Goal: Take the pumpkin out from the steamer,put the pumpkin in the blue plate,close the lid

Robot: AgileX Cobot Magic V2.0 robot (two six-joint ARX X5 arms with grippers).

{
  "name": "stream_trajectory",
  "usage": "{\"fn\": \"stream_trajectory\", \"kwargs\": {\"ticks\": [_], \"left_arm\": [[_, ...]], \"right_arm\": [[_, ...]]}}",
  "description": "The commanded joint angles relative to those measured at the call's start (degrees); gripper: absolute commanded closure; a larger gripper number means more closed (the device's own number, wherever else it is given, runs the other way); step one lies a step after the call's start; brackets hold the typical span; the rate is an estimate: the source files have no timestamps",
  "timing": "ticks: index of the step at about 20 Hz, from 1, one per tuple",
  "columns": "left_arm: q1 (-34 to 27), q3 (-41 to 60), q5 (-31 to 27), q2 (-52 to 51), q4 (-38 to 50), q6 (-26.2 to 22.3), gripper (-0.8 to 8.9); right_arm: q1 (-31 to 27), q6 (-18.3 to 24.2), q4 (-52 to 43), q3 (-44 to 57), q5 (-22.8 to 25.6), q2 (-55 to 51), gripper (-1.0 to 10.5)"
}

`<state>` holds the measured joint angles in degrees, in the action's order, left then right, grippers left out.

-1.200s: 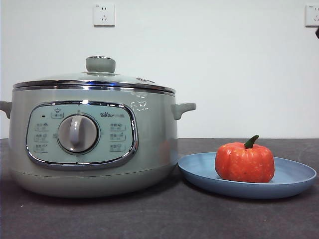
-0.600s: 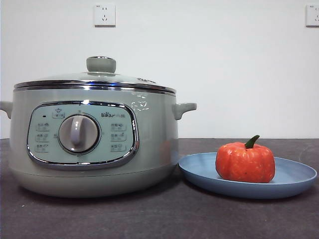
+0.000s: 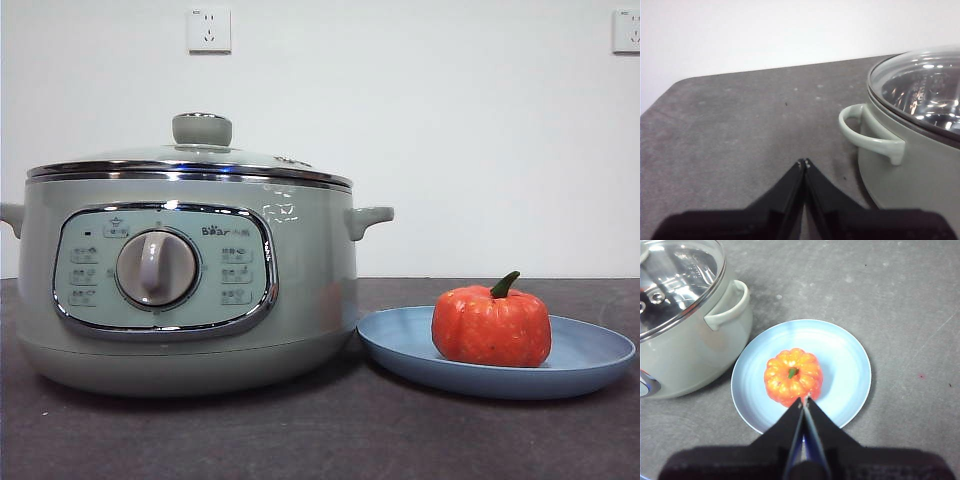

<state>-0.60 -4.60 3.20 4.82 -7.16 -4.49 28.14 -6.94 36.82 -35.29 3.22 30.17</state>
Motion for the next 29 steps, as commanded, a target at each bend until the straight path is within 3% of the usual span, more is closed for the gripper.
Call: {"fn": "stream_trajectory", "kwargs": {"ticks": [1,8,27,29], "left_arm": [[-1.01,1.84,0.13,-2.16,-0.26,-0.04,8.17],[-1.77,3.98,0.07,-4.74,-4.5,0.35,8.17],[-1.75,3.93,-0.02,-4.74,-4.5,0.37,8.17],[-1.75,3.93,-0.02,-4.74,-4.52,0.37,8.17]], "right_arm": [[0.04,-0.5,-0.26,0.63,0.15,-0.07,9.6],[0.04,-0.5,-0.26,0.63,0.17,-0.07,9.6],[0.04,-0.5,-0.26,0.63,0.17,-0.07,9.6],[0.11,2.32,-0.22,0.63,0.33,-1.05,9.6]]}}
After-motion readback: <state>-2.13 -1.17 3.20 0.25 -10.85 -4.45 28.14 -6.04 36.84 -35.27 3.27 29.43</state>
